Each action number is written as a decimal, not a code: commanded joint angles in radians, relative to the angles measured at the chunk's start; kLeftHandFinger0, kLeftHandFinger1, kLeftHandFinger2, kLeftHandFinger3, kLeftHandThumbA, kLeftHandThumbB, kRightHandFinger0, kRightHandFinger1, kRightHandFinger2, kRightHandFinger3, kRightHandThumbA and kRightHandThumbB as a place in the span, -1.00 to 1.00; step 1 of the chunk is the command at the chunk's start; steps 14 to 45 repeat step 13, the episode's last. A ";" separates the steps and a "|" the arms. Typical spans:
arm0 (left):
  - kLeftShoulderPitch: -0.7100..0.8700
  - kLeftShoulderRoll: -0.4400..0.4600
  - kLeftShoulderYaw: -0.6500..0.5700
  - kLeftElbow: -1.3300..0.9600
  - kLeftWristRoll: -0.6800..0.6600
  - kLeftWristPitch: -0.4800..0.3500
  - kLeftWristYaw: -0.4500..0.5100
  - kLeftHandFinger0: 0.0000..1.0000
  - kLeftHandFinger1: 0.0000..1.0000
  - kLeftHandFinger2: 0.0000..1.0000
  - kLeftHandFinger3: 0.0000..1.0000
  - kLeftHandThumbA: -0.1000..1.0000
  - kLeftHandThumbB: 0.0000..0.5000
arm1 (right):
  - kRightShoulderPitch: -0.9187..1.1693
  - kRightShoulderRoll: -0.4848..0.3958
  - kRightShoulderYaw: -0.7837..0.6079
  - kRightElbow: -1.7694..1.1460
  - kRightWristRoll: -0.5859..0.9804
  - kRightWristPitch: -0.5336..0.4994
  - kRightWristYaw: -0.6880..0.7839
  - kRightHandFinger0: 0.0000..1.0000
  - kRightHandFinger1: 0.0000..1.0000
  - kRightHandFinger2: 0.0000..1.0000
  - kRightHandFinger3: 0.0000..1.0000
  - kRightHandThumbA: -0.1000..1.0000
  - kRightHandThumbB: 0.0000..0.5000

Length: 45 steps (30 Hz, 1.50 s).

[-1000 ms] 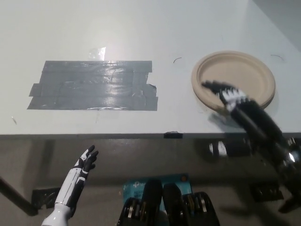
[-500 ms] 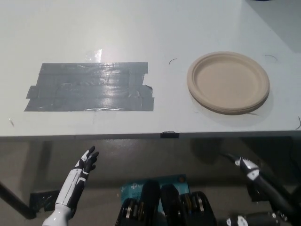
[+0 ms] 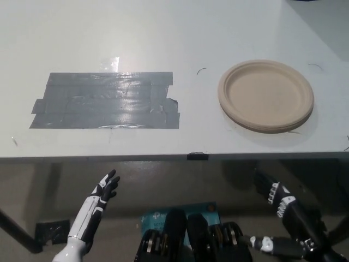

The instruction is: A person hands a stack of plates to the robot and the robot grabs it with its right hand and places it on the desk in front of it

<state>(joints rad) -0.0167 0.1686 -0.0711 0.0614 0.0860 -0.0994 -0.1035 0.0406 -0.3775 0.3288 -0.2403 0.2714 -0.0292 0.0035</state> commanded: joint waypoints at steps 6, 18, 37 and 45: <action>0.029 0.004 -0.009 -0.064 -0.022 -0.044 -0.022 1.00 1.00 1.00 1.00 1.00 0.06 | 0.023 0.077 -0.130 0.031 0.143 -0.061 0.132 1.00 1.00 1.00 1.00 1.00 0.23; 0.031 0.005 -0.010 -0.063 -0.009 -0.050 -0.017 1.00 1.00 1.00 1.00 1.00 -0.01 | 0.031 0.101 -0.158 0.027 0.126 -0.046 0.162 1.00 1.00 1.00 1.00 1.00 0.19; 0.031 0.005 -0.010 -0.063 -0.009 -0.050 -0.017 1.00 1.00 1.00 1.00 1.00 -0.01 | 0.031 0.101 -0.158 0.027 0.126 -0.046 0.162 1.00 1.00 1.00 1.00 1.00 0.19; 0.031 0.005 -0.010 -0.063 -0.009 -0.050 -0.017 1.00 1.00 1.00 1.00 1.00 -0.01 | 0.031 0.101 -0.158 0.027 0.126 -0.046 0.162 1.00 1.00 1.00 1.00 1.00 0.19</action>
